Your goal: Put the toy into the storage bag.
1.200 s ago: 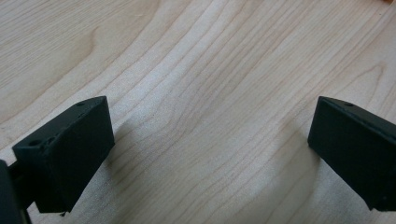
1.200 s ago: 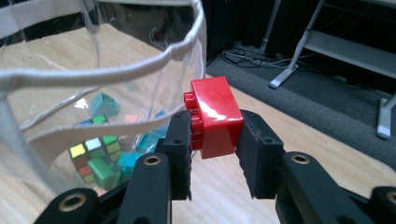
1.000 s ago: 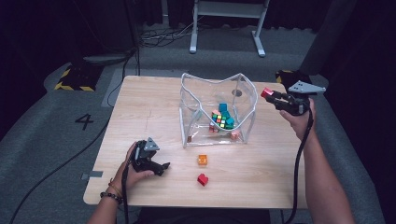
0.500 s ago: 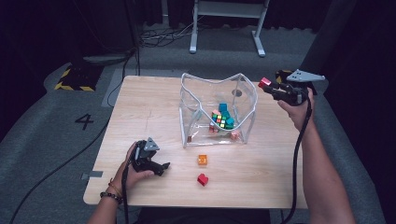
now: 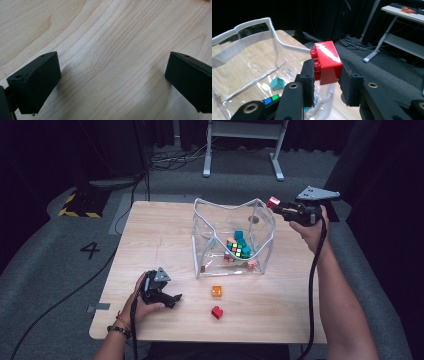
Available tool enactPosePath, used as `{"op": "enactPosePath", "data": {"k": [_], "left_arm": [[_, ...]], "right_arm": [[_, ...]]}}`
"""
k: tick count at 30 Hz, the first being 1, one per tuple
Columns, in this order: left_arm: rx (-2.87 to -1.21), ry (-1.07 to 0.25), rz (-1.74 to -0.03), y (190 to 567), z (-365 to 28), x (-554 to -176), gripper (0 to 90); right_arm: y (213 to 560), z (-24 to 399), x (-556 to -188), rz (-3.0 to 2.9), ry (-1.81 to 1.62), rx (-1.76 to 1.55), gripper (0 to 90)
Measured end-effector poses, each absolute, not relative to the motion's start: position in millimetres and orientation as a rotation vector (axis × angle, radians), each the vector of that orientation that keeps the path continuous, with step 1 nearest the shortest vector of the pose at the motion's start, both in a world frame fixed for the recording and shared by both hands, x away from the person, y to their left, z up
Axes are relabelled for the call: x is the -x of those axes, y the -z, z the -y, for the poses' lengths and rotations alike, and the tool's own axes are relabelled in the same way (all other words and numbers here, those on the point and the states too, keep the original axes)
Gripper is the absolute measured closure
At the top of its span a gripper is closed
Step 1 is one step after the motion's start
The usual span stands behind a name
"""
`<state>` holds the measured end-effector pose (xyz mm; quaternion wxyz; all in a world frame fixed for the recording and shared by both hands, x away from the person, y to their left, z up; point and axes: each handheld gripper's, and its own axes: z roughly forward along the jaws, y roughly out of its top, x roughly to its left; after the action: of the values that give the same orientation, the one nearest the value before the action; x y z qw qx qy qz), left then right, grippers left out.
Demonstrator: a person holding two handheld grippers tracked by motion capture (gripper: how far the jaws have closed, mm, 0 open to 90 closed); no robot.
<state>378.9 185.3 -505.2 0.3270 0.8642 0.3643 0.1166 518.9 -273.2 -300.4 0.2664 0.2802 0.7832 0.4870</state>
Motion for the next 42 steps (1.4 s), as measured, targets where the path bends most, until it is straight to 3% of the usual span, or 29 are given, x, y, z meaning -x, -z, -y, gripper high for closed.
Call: {"op": "enactPosePath", "data": {"k": [23,42], "left_arm": [[-2.264,-0.306,-0.954,505,-185,-379,0.5],[-2.264,-0.306,-0.954,505,-185,-379,0.5]], "right_arm": [[300,198,-527,-2.359,-1.223,-0.523,66.5],[311,165,-539,-2.592,-0.962,-0.424,66.3]]}}
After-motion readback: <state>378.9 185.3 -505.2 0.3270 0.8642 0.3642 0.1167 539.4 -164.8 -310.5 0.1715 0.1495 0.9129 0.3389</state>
